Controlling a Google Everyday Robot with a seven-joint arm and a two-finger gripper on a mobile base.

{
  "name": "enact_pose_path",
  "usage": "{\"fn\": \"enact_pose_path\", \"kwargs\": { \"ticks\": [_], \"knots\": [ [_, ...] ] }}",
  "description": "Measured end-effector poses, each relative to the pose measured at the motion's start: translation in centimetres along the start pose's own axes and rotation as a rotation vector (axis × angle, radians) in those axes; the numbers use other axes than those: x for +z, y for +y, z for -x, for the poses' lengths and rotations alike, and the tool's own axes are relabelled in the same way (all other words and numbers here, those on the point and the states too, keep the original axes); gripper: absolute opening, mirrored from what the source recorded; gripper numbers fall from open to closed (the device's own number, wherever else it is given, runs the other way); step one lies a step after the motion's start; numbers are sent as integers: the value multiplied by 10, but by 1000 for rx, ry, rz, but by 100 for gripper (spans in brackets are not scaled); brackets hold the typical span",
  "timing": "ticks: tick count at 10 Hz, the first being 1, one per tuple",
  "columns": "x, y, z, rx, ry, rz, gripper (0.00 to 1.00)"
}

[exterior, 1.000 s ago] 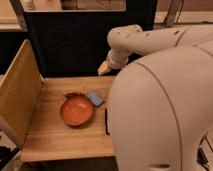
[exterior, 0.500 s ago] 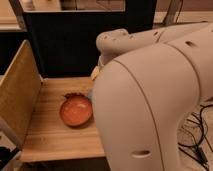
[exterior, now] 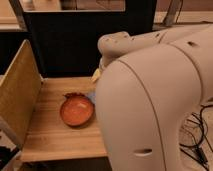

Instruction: Drag the ceramic bowl in a circle

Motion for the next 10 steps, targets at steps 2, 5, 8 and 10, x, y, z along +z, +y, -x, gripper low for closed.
{"fn": "enact_pose_path", "kwargs": {
  "ticks": [2, 5, 8, 10],
  "knots": [
    [23, 33, -6, -92, 52, 15, 80],
    [65, 87, -17, -220, 145, 46, 80],
    [106, 104, -23, -226, 228, 60, 80],
    [125, 103, -26, -201, 264, 57, 80]
  ]
}}
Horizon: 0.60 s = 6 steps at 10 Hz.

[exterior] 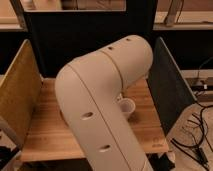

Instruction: Drag the ceramic bowl in a circle

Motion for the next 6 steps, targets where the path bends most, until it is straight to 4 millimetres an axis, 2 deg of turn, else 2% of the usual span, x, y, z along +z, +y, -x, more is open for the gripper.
{"fn": "enact_pose_path", "kwargs": {
  "ticks": [4, 6],
  "knots": [
    [-2, -3, -1, 6, -1, -6, 80],
    [7, -9, -7, 19, 18, -14, 80]
  ]
}}
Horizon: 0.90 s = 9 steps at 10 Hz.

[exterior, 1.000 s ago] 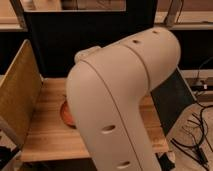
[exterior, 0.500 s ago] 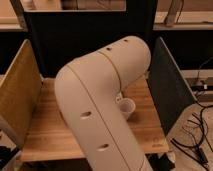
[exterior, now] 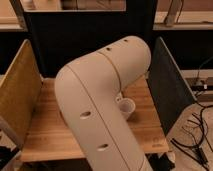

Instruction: Drag the ceramic bowl in a circle

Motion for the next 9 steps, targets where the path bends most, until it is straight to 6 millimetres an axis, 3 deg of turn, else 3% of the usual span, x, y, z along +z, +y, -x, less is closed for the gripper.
{"fn": "enact_pose_path", "kwargs": {
  "ticks": [3, 9],
  "knots": [
    [19, -5, -14, 46, 28, 16, 80],
    [61, 5, -46, 117, 87, 103, 77]
  ]
}}
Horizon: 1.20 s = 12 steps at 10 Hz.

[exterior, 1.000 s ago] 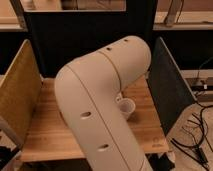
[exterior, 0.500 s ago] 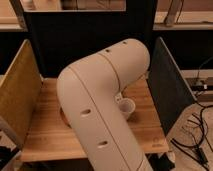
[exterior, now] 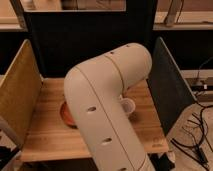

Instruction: Drag the ceramic bowl in a circle

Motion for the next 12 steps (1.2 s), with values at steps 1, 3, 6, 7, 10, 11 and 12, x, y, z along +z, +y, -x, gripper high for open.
{"fn": "enact_pose_path", "kwargs": {
  "ticks": [1, 3, 6, 7, 10, 11, 12],
  "knots": [
    [6, 1, -3, 0, 11, 13, 70],
    [15, 8, -3, -28, 23, 32, 49],
    [13, 10, 1, -52, 10, 33, 18],
    [10, 8, 2, -50, 9, 27, 11],
    [-8, -35, -7, 32, 44, -54, 9],
    [-13, -47, -10, 57, 55, -73, 9],
    [-16, -57, -11, 79, 70, -91, 9]
  ]
}}
